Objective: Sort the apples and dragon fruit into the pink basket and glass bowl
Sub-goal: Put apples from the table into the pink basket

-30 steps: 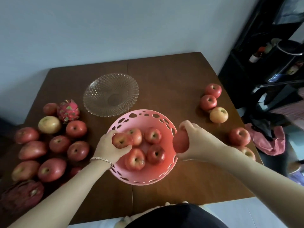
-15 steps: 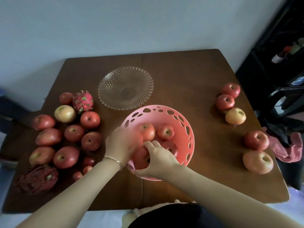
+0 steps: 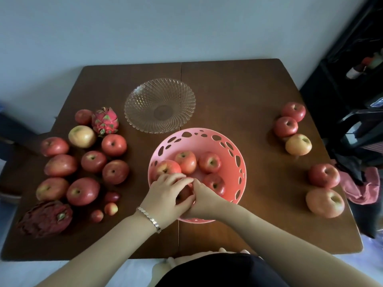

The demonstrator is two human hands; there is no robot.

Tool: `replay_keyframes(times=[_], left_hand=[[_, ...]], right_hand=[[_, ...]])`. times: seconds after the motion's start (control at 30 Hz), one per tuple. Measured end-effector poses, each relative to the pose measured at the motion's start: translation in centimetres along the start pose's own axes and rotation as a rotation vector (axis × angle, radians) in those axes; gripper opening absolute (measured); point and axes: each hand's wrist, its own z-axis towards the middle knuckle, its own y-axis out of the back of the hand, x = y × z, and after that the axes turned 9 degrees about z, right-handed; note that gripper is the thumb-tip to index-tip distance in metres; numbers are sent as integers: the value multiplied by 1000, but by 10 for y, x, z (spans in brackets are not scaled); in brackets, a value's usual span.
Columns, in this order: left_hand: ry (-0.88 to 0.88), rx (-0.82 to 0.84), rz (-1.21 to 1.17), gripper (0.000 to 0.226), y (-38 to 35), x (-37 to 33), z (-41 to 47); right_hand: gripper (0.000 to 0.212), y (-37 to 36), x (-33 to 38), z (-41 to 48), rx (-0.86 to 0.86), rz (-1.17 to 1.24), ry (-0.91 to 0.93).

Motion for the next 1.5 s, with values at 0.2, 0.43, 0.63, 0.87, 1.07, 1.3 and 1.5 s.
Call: replay_keyframes(times=[0.2, 0.43, 0.63, 0.87, 1.07, 1.3, 1.5], left_hand=[[16, 351, 398, 79, 0, -15, 4], [76, 263, 615, 79, 2, -27, 12], [197, 389, 579, 77, 2, -32, 20], [203, 405, 610, 75, 1, -37, 21], [186, 389, 613, 74, 2, -37, 21], [166, 358, 612, 77, 0, -32, 19], [160, 343, 625, 80, -2, -29, 18]], right_hand=[[87, 12, -11, -23, 19, 51, 35], [50, 63, -17, -42, -275, -308, 196], [53, 127, -109, -58, -464, -902, -219], [48, 136, -171, -83, -197, -1254, -499], [43, 132, -169, -77, -143, -1269, -531], [60, 144, -80, -85, -540, 49, -103], [38, 106, -41, -71, -65, 1256, -64]])
